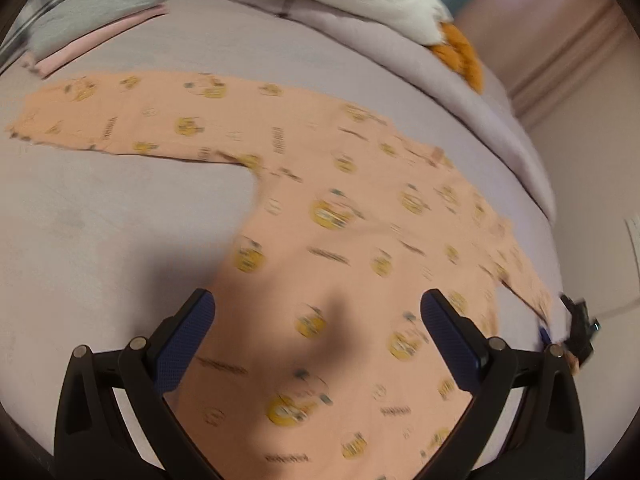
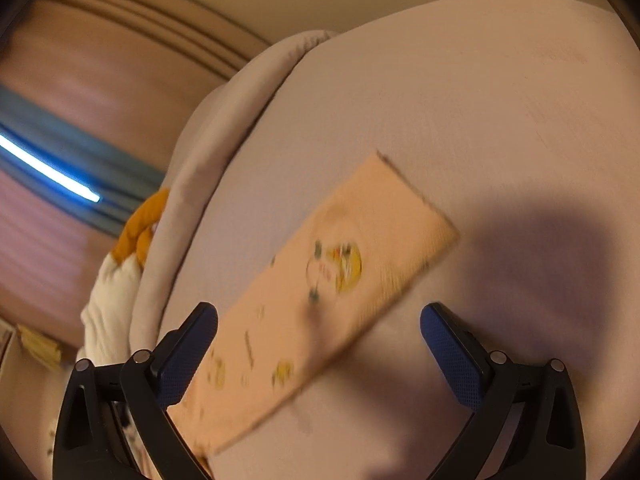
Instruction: Fold small clothes
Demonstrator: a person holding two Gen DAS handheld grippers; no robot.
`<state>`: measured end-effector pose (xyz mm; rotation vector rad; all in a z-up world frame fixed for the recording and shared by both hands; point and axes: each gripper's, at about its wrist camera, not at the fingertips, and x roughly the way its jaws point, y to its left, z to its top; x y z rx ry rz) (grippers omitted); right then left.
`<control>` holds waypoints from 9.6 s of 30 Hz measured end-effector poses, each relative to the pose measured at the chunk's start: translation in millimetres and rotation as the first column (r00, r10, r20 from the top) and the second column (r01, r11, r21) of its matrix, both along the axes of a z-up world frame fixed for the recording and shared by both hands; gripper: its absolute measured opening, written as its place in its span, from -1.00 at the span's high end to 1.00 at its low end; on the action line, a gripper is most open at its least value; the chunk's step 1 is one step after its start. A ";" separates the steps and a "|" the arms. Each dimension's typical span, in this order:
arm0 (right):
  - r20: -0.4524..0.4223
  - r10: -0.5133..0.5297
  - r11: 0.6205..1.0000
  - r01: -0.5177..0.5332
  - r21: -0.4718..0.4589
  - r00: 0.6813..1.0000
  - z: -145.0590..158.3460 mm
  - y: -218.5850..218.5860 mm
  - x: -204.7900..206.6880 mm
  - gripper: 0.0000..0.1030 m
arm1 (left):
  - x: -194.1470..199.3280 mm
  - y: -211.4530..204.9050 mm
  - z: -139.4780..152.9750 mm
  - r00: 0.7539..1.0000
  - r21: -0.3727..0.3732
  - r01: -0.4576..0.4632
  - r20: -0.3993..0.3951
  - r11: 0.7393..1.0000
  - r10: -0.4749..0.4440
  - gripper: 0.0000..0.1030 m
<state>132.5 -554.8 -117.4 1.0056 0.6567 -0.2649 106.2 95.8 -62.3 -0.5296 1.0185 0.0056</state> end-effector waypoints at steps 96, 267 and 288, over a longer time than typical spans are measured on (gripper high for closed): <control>-0.113 0.790 0.559 -0.783 -0.271 0.603 58.3 372.9 4.8 -0.30 | 71.5 207.7 52.6 0.916 -0.303 -0.228 0.256 0.925 0.310 0.94; -0.026 0.876 0.482 -0.873 0.074 0.482 5.2 275.7 -100.0 0.07 | -115.3 38.9 -58.9 0.936 -0.357 0.345 0.061 0.868 -0.347 0.24; 0.268 0.825 0.505 -0.862 0.045 0.498 38.2 286.0 -91.3 0.86 | -105.2 44.8 -33.5 0.932 -0.597 0.358 0.269 0.717 -0.242 0.94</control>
